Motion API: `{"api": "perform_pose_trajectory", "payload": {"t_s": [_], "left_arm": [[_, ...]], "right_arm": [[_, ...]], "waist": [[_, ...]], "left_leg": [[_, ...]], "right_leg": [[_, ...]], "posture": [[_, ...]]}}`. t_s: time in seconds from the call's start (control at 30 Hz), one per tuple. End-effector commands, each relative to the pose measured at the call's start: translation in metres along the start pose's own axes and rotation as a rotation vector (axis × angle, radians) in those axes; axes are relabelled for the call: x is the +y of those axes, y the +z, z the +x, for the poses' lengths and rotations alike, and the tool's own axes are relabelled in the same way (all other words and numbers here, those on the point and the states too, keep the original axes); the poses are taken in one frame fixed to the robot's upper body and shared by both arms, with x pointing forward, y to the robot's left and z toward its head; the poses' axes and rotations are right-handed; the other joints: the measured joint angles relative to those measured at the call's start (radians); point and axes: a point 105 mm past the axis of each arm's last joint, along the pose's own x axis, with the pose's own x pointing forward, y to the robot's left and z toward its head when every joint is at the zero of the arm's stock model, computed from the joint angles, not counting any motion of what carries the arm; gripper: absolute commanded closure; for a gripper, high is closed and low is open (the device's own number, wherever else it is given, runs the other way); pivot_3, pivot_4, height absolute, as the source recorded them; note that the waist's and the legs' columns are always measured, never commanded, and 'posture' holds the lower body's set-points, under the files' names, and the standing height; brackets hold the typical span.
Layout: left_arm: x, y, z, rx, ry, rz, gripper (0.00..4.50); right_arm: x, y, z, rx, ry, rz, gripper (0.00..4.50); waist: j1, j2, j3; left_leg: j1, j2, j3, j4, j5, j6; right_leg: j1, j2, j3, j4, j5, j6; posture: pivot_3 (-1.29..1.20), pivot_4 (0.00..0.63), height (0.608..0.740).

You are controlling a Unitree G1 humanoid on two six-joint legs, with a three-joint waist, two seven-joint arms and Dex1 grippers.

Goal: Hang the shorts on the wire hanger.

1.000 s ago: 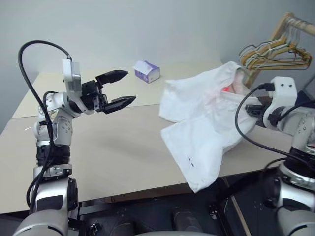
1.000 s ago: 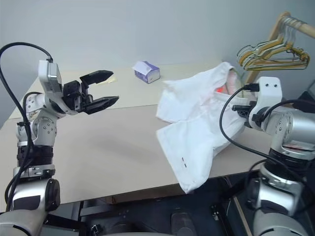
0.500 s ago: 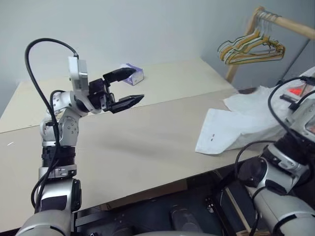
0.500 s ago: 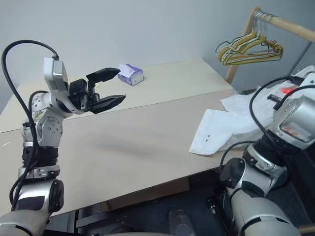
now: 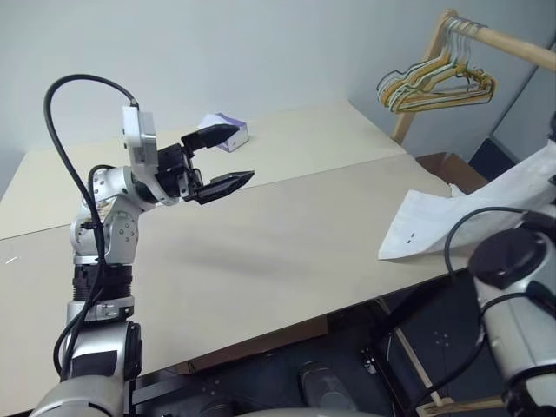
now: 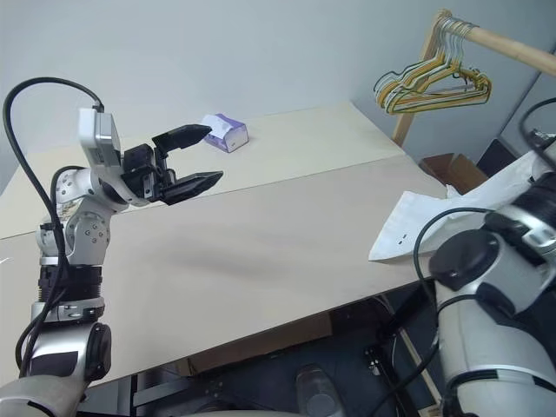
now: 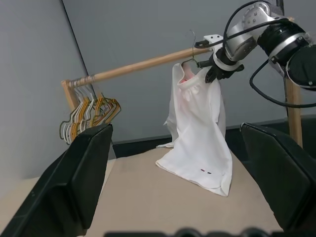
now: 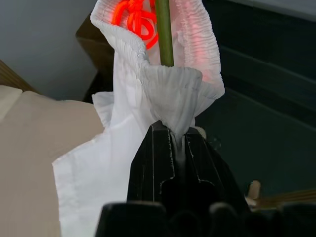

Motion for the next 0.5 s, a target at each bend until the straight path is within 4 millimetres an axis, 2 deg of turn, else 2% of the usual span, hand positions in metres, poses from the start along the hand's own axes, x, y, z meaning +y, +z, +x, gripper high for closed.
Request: {"api": "perform_pose_trajectory", "payload": {"t_s": [0.03,0.27,0.5], "left_arm": [[-0.002,0.010,0.002,-0.015,-0.011,0.036,0.04],[-0.005,0.009,0.003,-0.007,-0.015,0.035,0.04],[-0.007,0.013,0.002,-0.032,-0.022,0.028,0.04]], "right_arm": [[-0.006,0.023,0.004,-0.052,0.008,0.093,4.50],[-0.011,0.016,0.021,0.044,0.016,0.155,4.50],[-0.016,0.007,0.027,0.066,-0.059,0.086,4.50]], "waist": [[0.000,0.001,0.001],[-0.002,0.003,0.003],[0.001,0.004,0.003]], "left_leg": [[0.001,0.000,0.000,-0.001,0.000,0.000],[0.002,-0.002,0.005,-0.008,0.000,0.000],[0.001,-0.002,0.006,-0.008,0.000,0.000]], "right_leg": [[0.002,0.000,0.000,-0.001,0.000,0.000],[0.006,0.001,0.003,-0.004,-0.001,0.000],[0.006,0.000,0.004,-0.009,0.000,0.002]], "posture": [[-0.21,0.000,0.740],[-0.20,0.000,0.740],[-0.19,0.000,0.740]]}}
